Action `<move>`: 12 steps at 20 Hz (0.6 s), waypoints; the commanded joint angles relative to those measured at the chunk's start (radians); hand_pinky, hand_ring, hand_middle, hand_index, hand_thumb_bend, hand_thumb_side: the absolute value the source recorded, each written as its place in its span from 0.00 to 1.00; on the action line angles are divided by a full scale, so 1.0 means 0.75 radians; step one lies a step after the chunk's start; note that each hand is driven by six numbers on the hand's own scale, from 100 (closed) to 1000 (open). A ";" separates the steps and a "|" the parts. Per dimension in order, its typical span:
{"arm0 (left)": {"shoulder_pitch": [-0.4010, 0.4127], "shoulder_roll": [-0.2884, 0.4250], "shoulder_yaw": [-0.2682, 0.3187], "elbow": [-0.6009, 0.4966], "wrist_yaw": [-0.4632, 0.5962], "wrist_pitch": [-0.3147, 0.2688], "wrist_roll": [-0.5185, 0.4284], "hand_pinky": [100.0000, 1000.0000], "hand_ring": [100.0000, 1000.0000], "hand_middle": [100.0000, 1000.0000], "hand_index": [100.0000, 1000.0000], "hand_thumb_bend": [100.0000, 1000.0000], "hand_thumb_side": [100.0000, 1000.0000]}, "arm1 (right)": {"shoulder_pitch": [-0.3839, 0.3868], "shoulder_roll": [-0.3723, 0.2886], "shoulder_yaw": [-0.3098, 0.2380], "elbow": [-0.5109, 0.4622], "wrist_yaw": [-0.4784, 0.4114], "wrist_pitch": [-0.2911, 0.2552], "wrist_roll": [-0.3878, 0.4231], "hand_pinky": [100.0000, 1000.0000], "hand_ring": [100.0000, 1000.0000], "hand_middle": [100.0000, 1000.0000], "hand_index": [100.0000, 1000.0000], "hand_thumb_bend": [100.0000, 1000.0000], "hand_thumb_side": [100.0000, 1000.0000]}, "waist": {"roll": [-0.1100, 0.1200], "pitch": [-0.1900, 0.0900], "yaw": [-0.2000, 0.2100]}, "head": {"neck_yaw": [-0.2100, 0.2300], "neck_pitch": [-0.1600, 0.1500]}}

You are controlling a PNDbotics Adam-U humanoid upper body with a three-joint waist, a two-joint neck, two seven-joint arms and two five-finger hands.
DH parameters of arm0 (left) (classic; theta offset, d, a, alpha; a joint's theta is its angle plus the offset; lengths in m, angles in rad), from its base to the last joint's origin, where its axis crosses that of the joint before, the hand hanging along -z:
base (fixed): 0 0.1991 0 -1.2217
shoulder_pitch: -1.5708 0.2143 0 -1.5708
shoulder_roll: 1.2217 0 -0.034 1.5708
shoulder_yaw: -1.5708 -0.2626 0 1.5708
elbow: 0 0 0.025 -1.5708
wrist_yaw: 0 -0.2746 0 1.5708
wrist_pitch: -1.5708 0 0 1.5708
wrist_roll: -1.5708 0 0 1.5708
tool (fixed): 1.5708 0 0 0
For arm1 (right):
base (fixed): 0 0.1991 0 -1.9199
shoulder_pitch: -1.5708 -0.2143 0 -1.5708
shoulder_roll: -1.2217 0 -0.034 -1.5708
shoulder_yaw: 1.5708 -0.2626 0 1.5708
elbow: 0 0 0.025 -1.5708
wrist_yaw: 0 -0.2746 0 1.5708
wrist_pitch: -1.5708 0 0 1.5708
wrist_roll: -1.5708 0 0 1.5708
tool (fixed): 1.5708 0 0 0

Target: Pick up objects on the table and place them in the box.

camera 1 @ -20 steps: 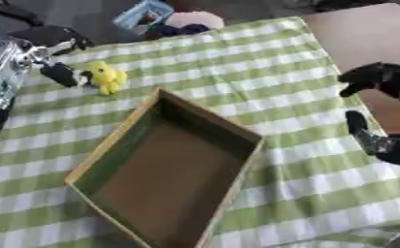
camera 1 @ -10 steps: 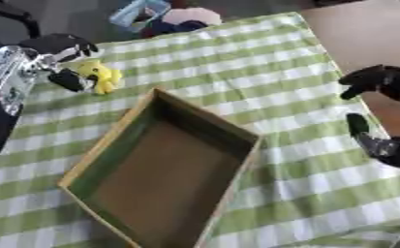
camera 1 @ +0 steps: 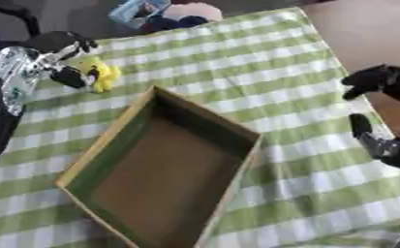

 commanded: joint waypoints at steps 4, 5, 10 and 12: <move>-0.020 0.018 0.019 0.006 -0.017 0.011 0.010 0.80 0.78 0.74 0.92 0.09 0.28 | -0.018 -0.033 -0.009 -0.031 -0.010 0.000 0.002 0.78 0.67 0.74 0.81 0.00 0.00 | 0.000 -0.013 -0.004 | 0.048 -0.026; -0.020 0.017 0.019 0.008 -0.021 0.011 0.012 0.80 0.78 0.74 0.92 0.09 0.28 | -0.019 -0.033 -0.009 -0.031 -0.010 0.000 0.002 0.78 0.67 0.74 0.81 0.00 0.00 | 0.001 -0.012 -0.004 | 0.051 -0.028; -0.021 0.010 0.025 0.016 -0.066 0.037 0.074 0.80 0.78 0.75 0.92 0.09 0.29 | -0.020 -0.033 -0.009 -0.031 -0.010 -0.001 0.002 0.78 0.67 0.73 0.81 0.00 0.00 | 0.004 -0.007 -0.009 | 0.061 -0.039; -0.020 0.006 0.027 0.025 -0.079 0.044 0.102 0.80 0.78 0.75 0.92 0.08 0.29 | -0.020 -0.033 -0.010 -0.031 -0.010 -0.001 0.002 0.78 0.67 0.73 0.81 0.00 0.00 | 0.005 -0.005 -0.011 | 0.062 -0.041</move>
